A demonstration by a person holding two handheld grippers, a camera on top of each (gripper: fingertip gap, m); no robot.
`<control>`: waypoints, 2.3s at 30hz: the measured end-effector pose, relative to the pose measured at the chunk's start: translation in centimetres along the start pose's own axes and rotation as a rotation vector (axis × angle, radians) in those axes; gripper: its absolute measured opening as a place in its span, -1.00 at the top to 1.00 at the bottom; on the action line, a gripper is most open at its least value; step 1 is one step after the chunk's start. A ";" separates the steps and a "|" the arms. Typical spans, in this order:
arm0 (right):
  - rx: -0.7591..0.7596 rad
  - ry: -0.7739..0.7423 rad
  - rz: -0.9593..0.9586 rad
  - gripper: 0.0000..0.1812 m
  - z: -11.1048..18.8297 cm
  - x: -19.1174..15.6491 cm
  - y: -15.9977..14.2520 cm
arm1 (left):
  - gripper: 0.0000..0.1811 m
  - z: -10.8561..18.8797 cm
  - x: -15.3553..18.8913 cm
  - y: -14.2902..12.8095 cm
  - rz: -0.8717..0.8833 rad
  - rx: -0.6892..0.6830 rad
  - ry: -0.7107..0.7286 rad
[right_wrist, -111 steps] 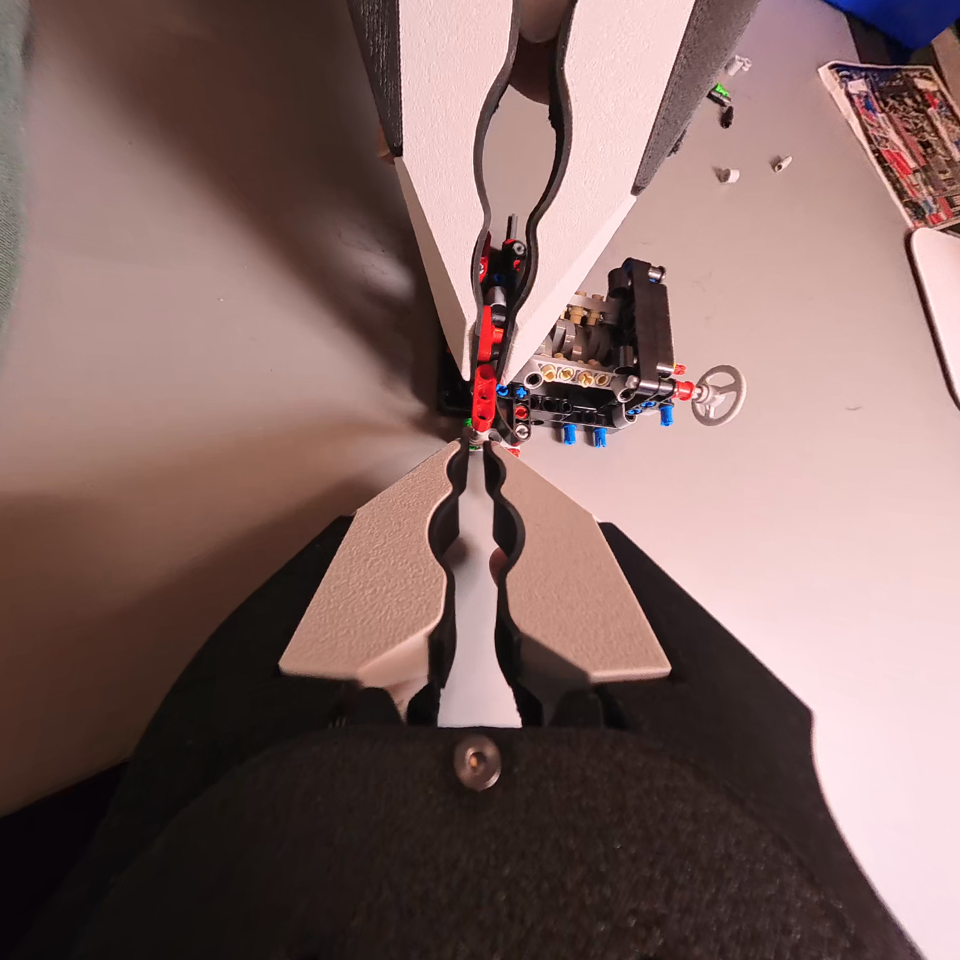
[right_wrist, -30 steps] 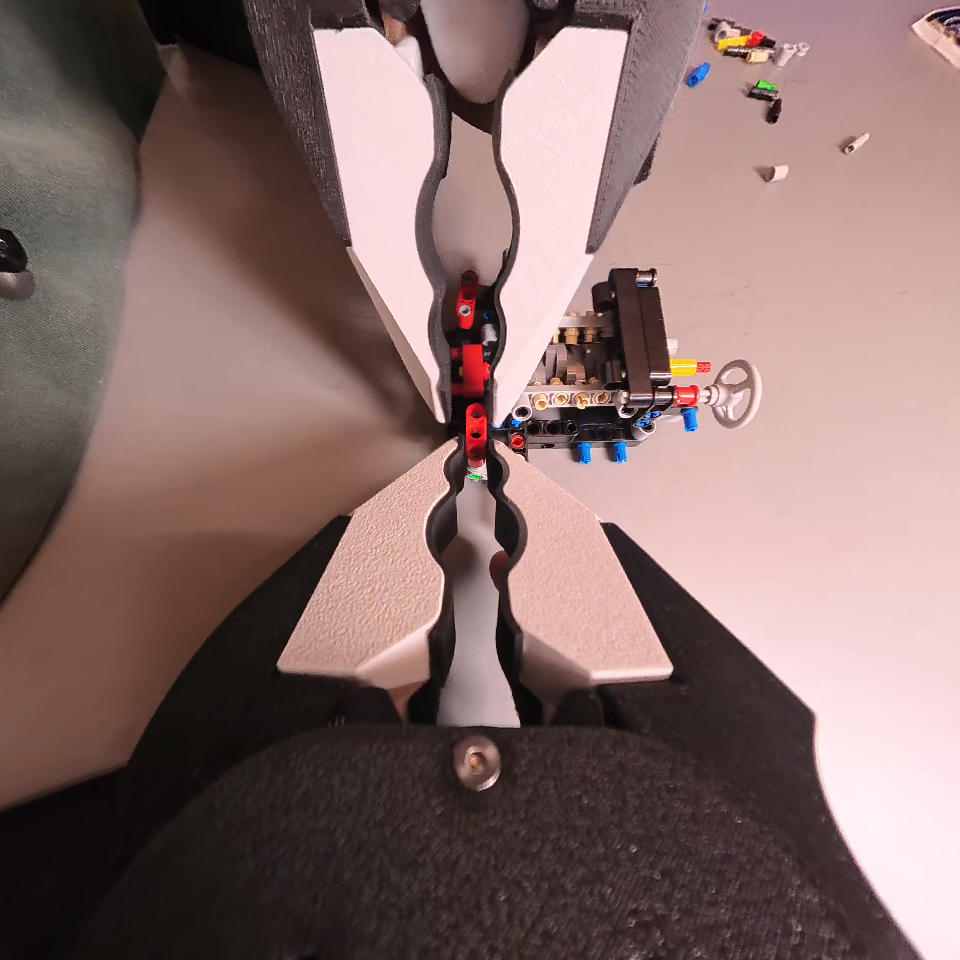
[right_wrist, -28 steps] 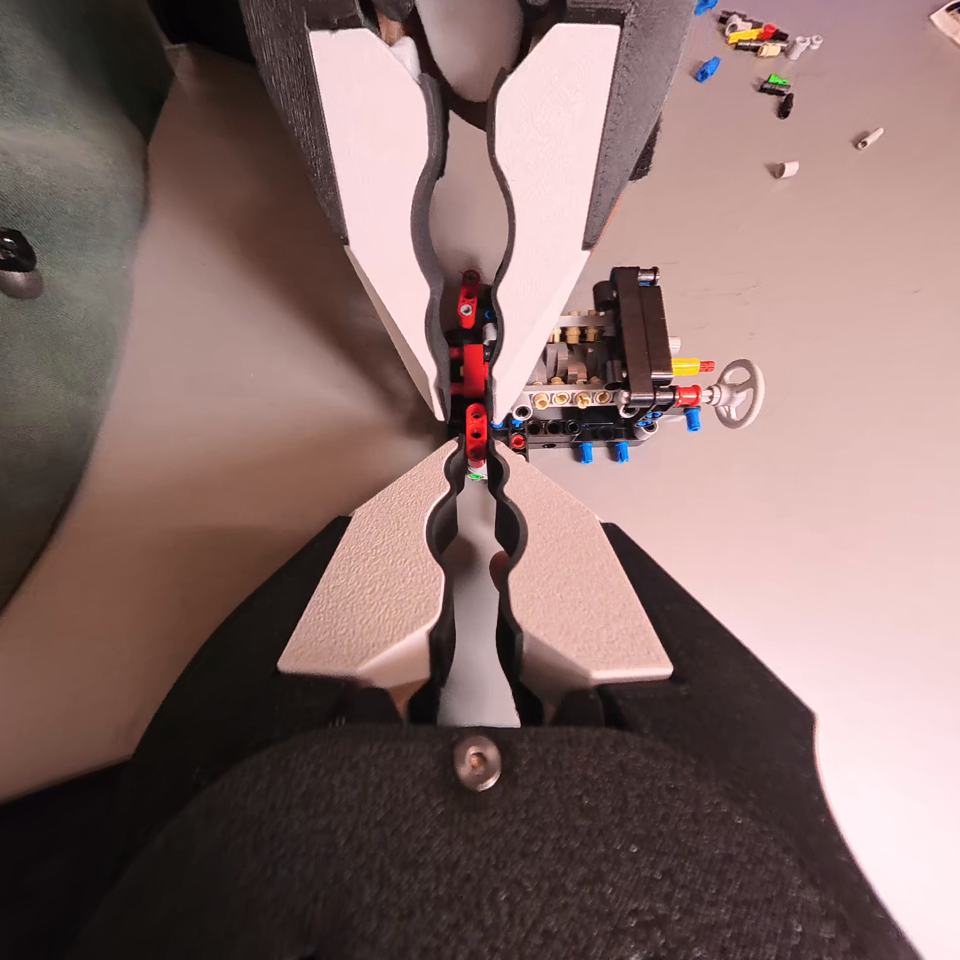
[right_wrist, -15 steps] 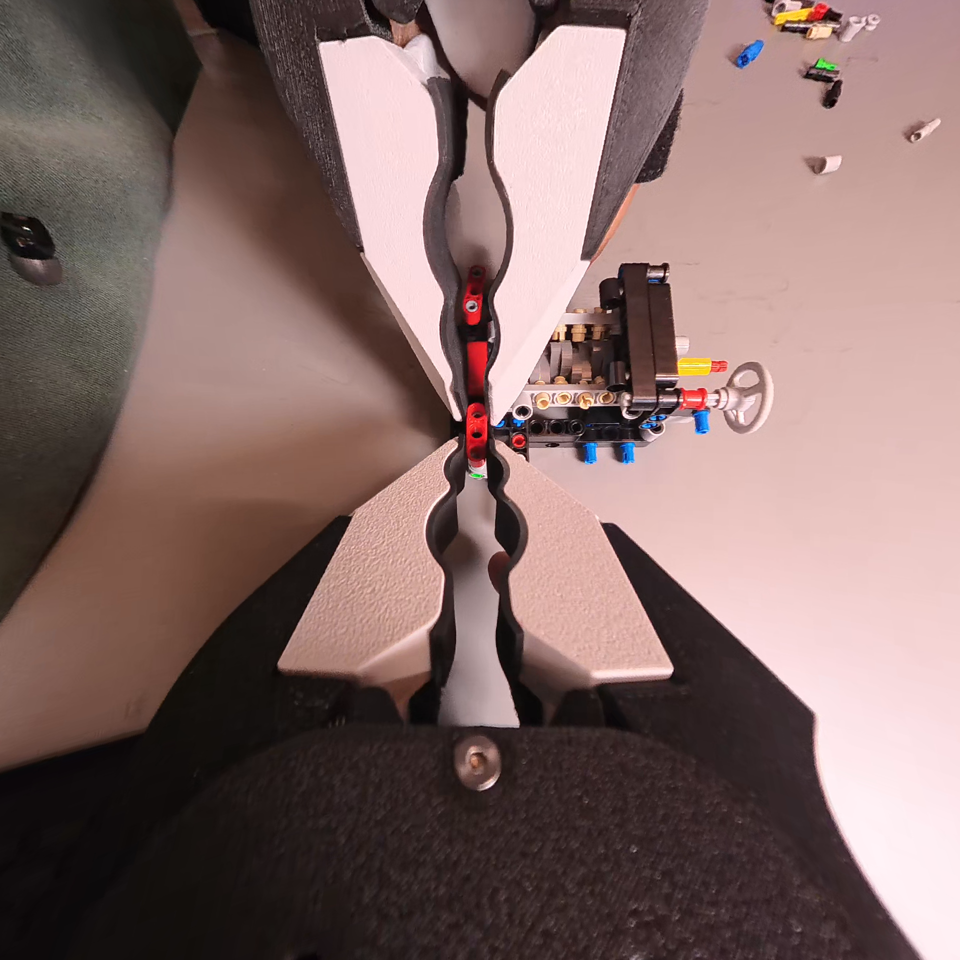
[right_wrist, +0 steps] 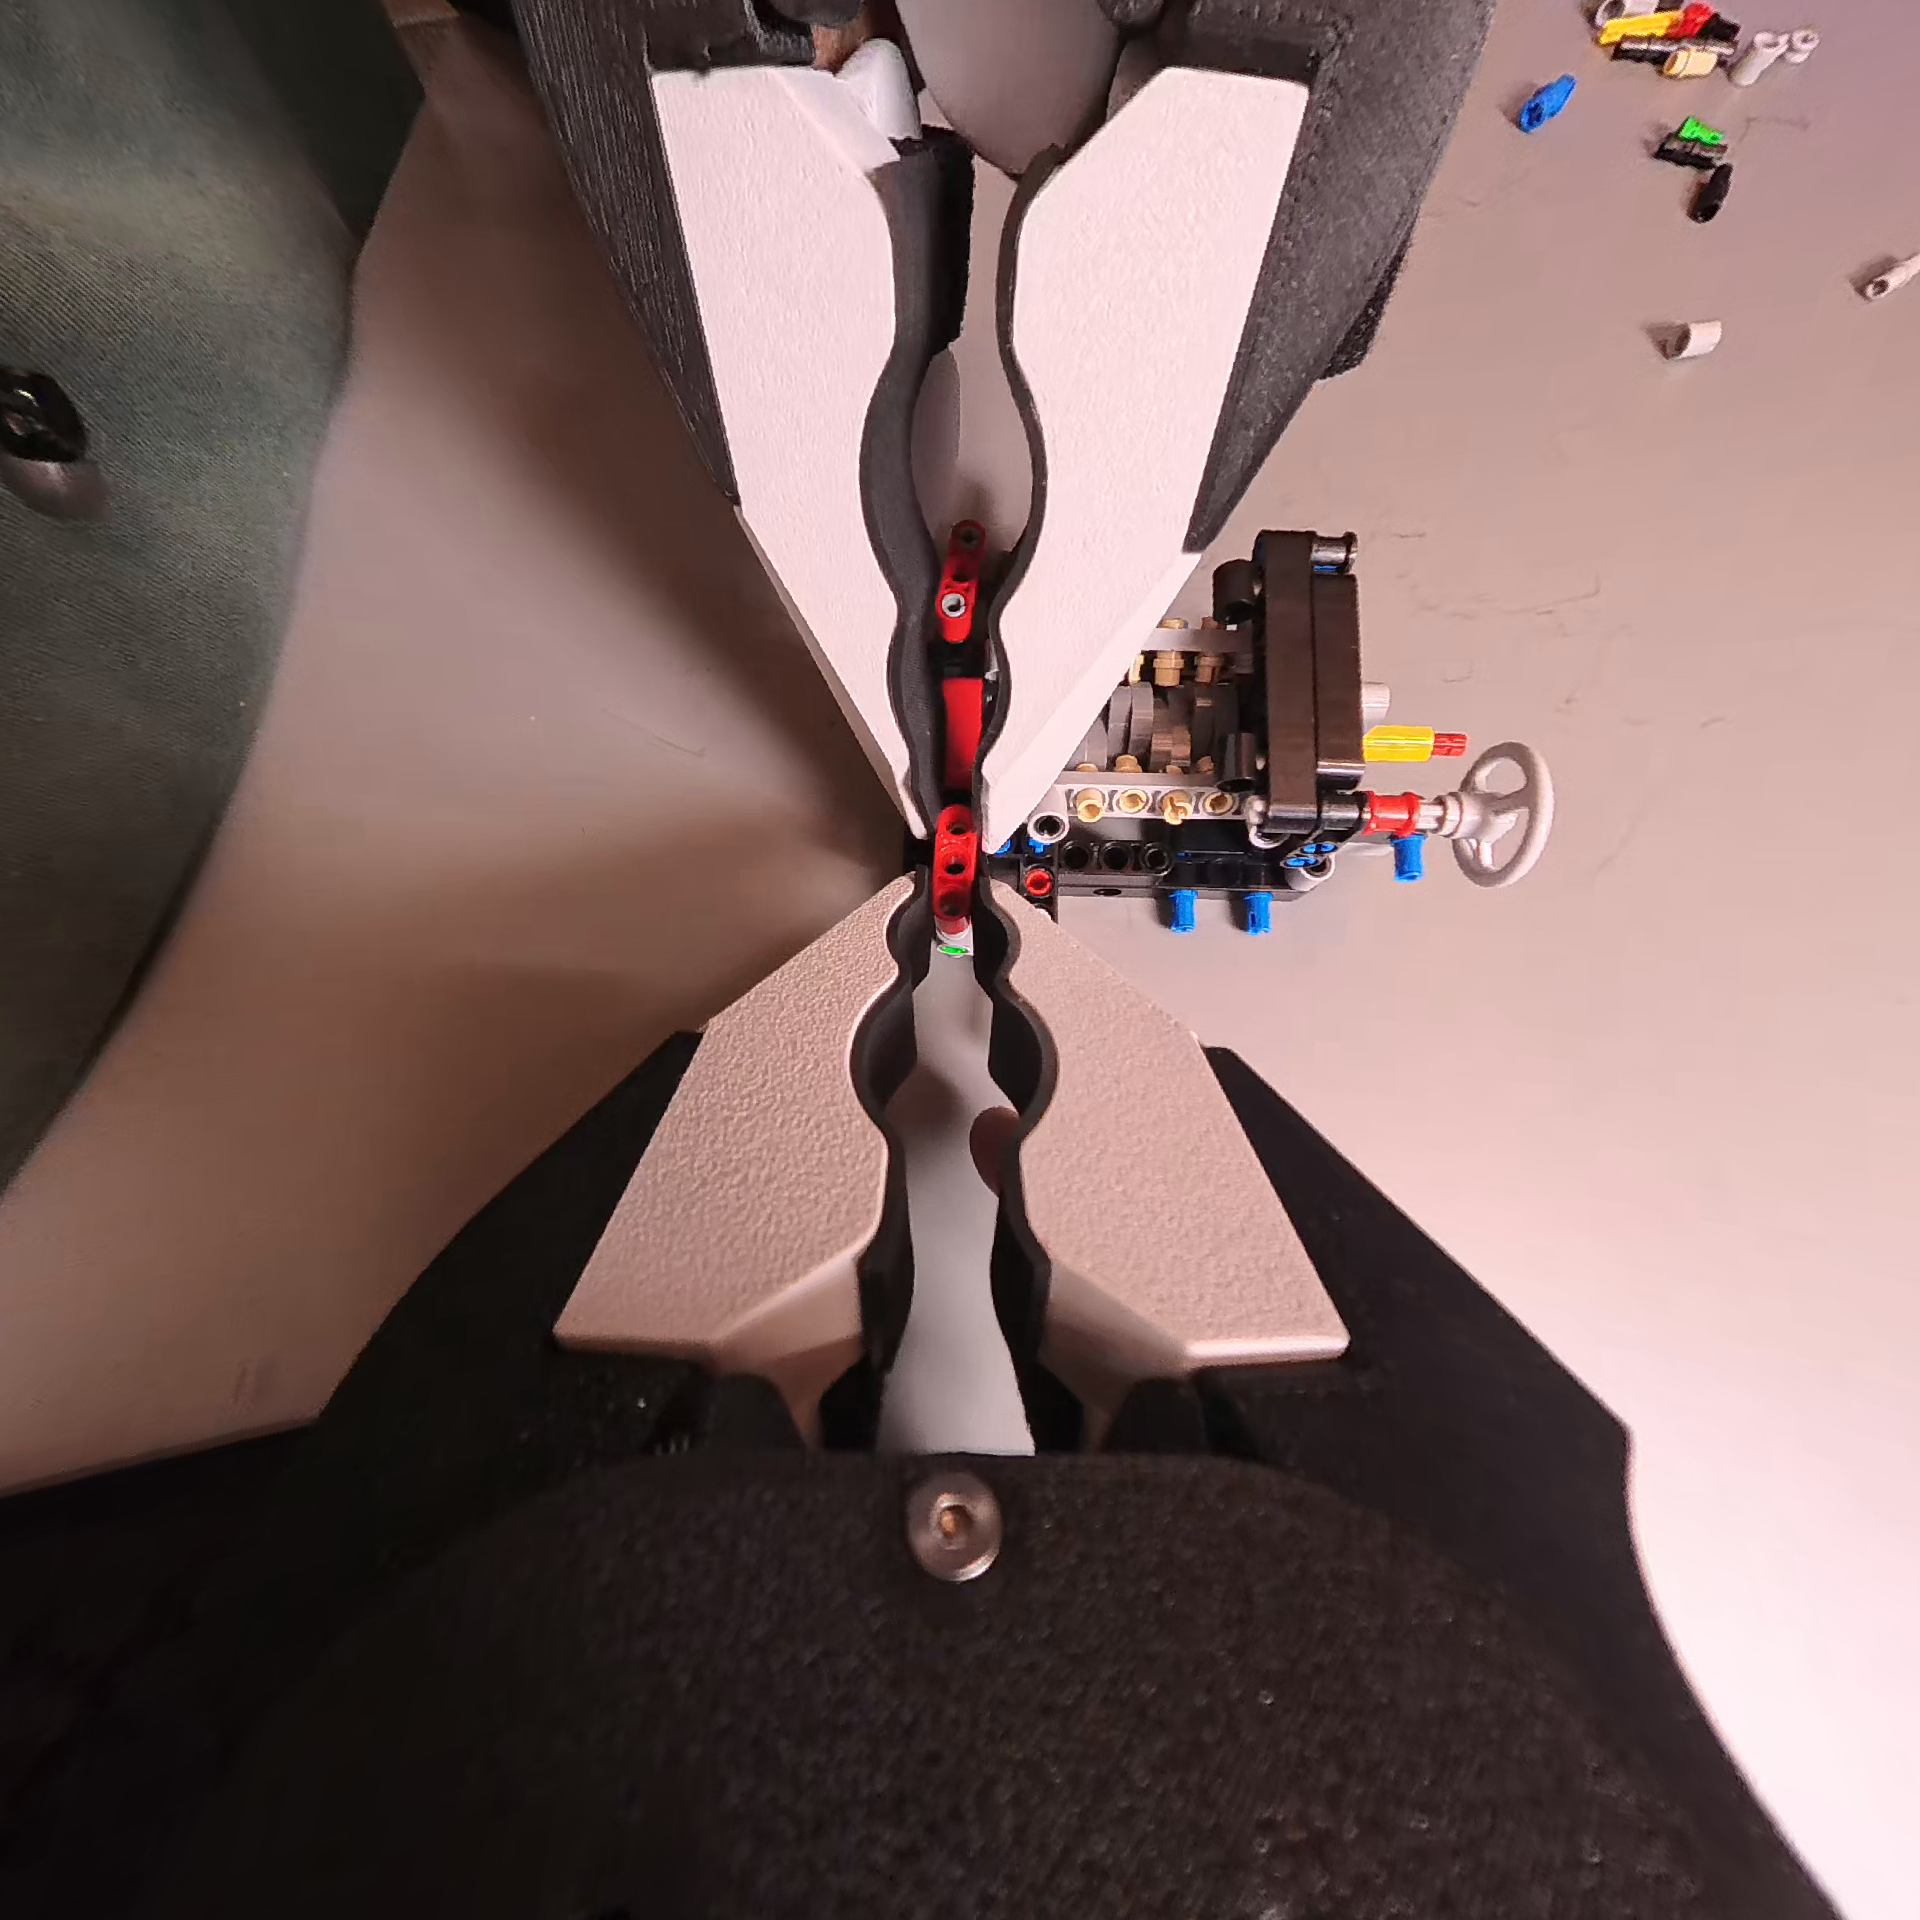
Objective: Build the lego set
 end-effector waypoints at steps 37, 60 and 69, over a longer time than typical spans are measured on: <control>-0.151 -0.168 -0.006 0.93 -0.3 0.7 1.3 | 0.93 0.3 -1.9 -0.9 0.000 0.060 -0.167; -0.165 -0.231 0.029 0.93 -0.8 0.5 1.2 | 0.93 0.2 -1.8 -0.9 -0.022 0.002 -0.132; -0.183 -0.218 0.017 0.94 -0.8 0.5 1.3 | 0.94 0.3 -1.7 -0.9 -0.002 0.026 -0.145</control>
Point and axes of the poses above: each gripper's, where its closed fingertips meet, z back along the fingers, y out of its top, x = y × z across the jaws, the point moved 4 cm from there along z, back along the fingers, and after that the axes turned 3 degrees about z, right-handed, at the moved point
